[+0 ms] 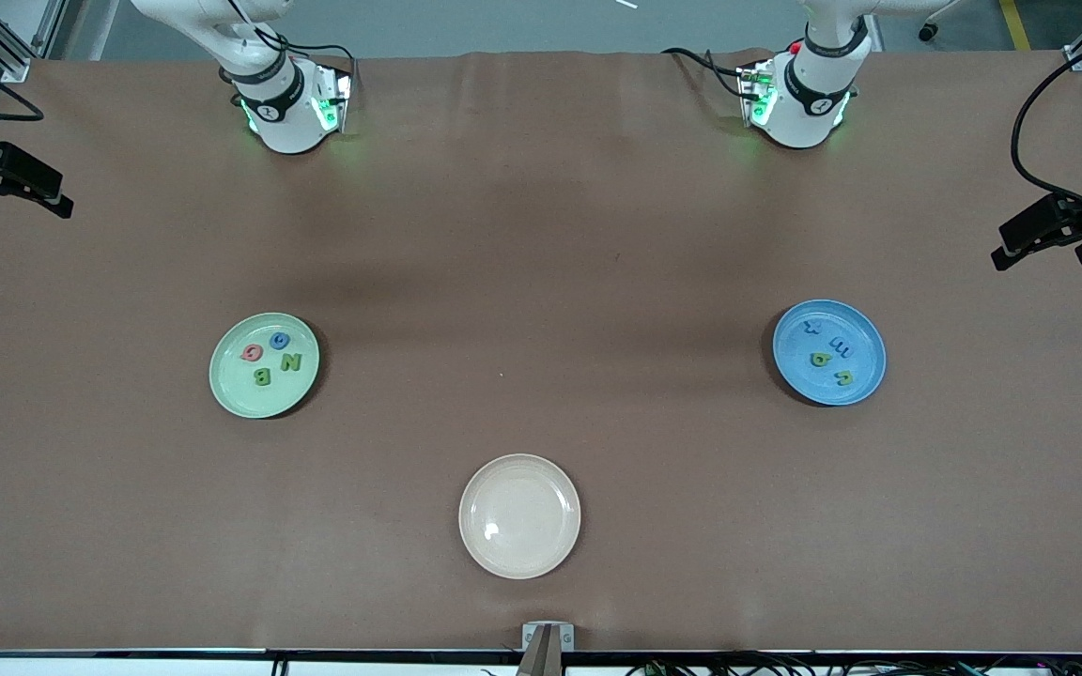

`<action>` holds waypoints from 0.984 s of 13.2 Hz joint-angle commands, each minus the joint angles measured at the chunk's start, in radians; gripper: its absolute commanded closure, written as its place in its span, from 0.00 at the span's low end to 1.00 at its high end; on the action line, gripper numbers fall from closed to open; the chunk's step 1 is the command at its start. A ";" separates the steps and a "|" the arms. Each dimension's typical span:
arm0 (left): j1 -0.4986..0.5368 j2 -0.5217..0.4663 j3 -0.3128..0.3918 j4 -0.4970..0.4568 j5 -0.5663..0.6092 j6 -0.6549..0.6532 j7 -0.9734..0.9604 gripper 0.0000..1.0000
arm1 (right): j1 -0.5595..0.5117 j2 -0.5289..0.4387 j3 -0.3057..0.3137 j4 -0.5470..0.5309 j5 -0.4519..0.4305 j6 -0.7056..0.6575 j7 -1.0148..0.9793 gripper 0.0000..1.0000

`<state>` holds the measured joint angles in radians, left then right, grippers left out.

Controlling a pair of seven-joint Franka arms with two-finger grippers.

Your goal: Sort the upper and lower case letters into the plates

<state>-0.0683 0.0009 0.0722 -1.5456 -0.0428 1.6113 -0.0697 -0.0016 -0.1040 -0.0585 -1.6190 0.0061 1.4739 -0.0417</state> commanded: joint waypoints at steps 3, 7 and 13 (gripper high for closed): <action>-0.004 -0.013 0.006 0.012 -0.005 -0.021 0.004 0.00 | -0.001 -0.002 0.003 0.002 0.012 -0.004 0.002 0.00; -0.004 -0.015 0.006 0.012 -0.003 -0.021 0.011 0.00 | -0.005 -0.002 0.003 0.002 0.012 -0.004 0.002 0.00; -0.004 -0.016 0.003 0.012 -0.005 -0.021 0.021 0.00 | -0.001 -0.002 0.003 0.002 0.012 -0.006 0.002 0.00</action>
<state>-0.0689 -0.0008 0.0708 -1.5398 -0.0428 1.6113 -0.0661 -0.0016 -0.1040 -0.0581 -1.6190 0.0069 1.4739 -0.0417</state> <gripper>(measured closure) 0.000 0.000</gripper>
